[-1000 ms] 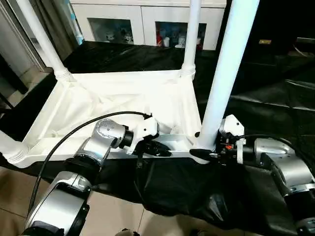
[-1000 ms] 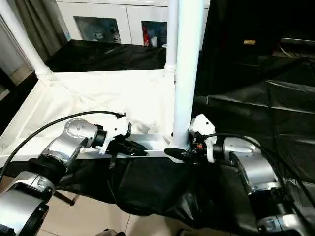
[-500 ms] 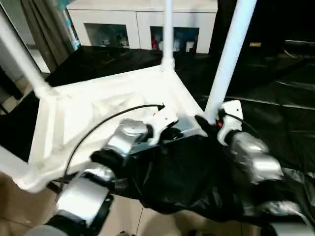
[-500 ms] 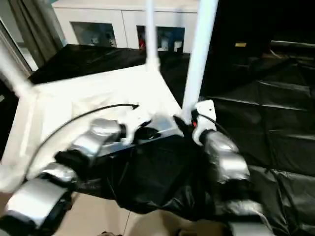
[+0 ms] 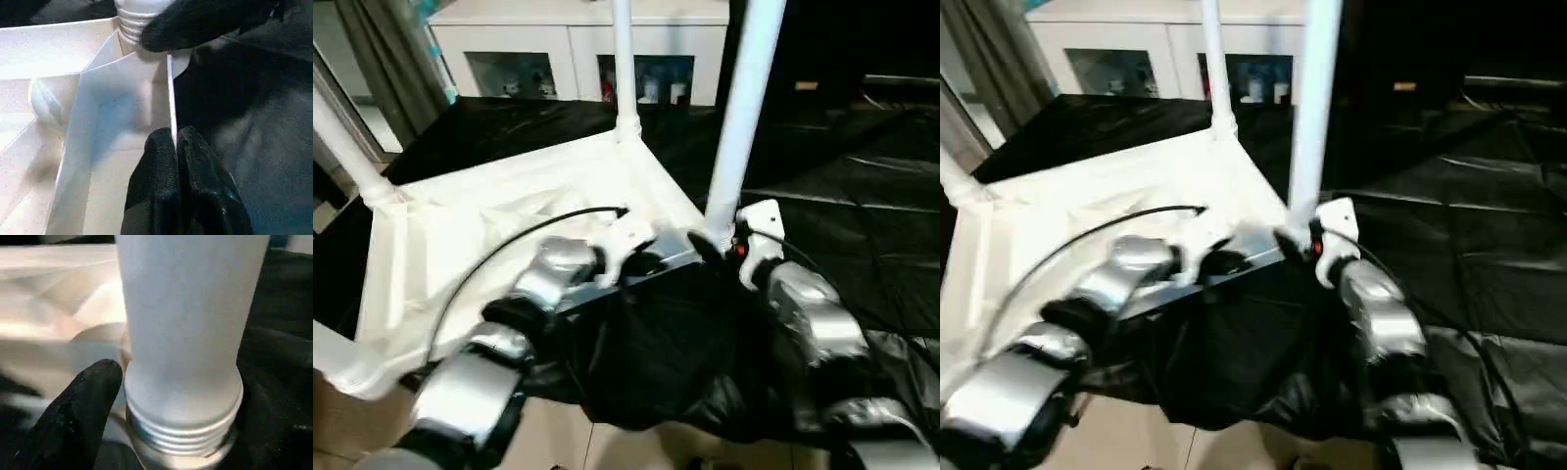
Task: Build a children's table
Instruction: Rotate leg to tighten
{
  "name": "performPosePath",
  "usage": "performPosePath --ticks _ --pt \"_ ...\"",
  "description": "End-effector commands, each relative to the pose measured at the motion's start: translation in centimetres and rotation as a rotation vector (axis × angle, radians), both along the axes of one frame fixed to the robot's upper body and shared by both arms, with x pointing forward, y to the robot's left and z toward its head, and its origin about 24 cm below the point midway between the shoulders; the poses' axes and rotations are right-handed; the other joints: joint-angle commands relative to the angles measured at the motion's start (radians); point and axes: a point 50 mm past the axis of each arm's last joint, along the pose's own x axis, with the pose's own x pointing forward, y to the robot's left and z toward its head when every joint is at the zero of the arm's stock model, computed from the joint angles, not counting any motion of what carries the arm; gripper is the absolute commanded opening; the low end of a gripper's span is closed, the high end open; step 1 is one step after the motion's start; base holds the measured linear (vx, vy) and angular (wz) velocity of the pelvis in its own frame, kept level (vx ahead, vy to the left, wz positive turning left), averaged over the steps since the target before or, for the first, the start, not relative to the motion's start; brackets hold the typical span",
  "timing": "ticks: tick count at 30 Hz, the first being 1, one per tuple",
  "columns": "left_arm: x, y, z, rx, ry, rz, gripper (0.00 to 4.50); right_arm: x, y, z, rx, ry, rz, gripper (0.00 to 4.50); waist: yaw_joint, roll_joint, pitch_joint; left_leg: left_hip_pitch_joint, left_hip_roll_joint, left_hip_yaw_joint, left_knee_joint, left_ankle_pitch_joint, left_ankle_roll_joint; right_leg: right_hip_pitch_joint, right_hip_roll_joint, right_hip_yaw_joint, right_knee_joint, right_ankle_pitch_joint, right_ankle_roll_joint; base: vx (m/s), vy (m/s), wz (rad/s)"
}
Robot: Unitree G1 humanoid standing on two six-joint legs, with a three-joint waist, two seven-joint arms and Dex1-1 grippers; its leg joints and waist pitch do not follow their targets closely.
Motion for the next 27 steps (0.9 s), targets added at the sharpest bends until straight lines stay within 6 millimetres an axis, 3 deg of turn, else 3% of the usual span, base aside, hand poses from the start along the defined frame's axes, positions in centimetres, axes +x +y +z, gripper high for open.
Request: performPosePath --ticks 1,6,7,10,13,15,18,23,25,27 --pt "-1.0 -1.2 0.3 -0.024 -0.006 -0.161 0.00 -1.4 3.2 -0.3 0.011 0.045 0.271 3.70 0.012 -0.025 -0.074 -0.012 0.010 0.002 -0.058 -0.140 0.147 0.066 -0.049 0.039 -0.073 -0.282 -0.205 0.000 0.000 0.00" --pt "-1.7 0.7 0.4 -0.018 0.043 -0.260 0.00 -2.8 1.4 0.3 -0.009 0.071 0.394 3.70 0.023 -0.016 -0.085 -0.011 0.022 -0.001 -0.052 -0.073 0.177 0.064 -0.049 0.041 -0.048 -0.121 -0.266 0.000 0.000 0.00" --pt "-2.0 1.5 0.4 -0.004 0.065 -0.294 0.00 -3.4 0.6 0.6 -0.010 0.082 0.438 3.70 0.035 -0.013 -0.093 -0.007 0.026 -0.003 -0.047 -0.019 0.197 0.063 -0.048 0.043 -0.035 -0.028 -0.288 0.000 0.000 0.00" --pt "-2.3 2.5 0.6 0.002 0.090 -0.329 0.00 -4.2 -0.3 0.8 -0.031 0.104 0.495 3.70 0.039 -0.014 -0.094 -0.009 0.025 -0.001 -0.040 0.010 0.228 0.060 -0.048 0.044 -0.026 0.038 -0.308 0.000 0.000 0.00" --pt "-2.5 3.1 0.6 0.015 0.110 -0.351 0.00 -4.5 -0.6 0.9 -0.033 0.121 0.516 3.55 0.045 -0.016 -0.088 -0.011 0.025 0.001 -0.042 -0.021 0.221 0.058 -0.051 0.043 -0.032 -0.019 -0.302 0.000 0.000 0.00" --pt "-2.6 3.2 0.6 0.017 0.110 -0.349 0.00 -4.5 -0.6 0.9 -0.029 0.125 0.516 3.37 0.045 -0.017 -0.083 -0.010 0.025 0.003 -0.048 -0.084 0.177 0.057 -0.052 0.044 -0.043 -0.118 -0.283 0.000 0.000 0.00" --pt "-2.3 3.0 0.7 0.009 0.091 -0.318 0.00 -4.5 0.0 0.8 -0.006 0.132 0.515 3.03 0.045 -0.019 -0.079 -0.009 0.022 0.003 -0.052 -0.125 0.133 0.057 -0.051 0.046 -0.050 -0.190 -0.258 0.000 0.000 0.00" --pt "-1.8 2.3 0.8 -0.009 0.068 -0.254 0.00 -4.5 0.8 0.2 0.017 0.136 0.478 2.77 0.044 -0.019 -0.078 -0.010 0.020 0.003 -0.053 -0.121 0.118 0.056 -0.049 0.047 -0.051 -0.197 -0.243 0.000 0.000 0.00" --pt "-1.2 1.8 0.6 0.000 0.047 -0.169 0.00 -3.8 1.6 -0.5 0.032 0.127 0.360 2.76 0.040 -0.019 -0.075 -0.008 0.019 0.004 -0.054 -0.129 0.109 0.052 -0.049 0.047 -0.055 -0.217 -0.237 0.000 0.000 0.00" --pt "-0.6 1.2 0.5 0.008 0.027 -0.078 0.00 -3.1 2.2 -1.2 0.050 0.122 0.242 2.75 0.031 -0.021 -0.069 -0.006 0.013 0.002 -0.060 -0.173 0.076 0.052 -0.051 0.042 -0.070 -0.330 -0.204 0.000 0.000 0.00"
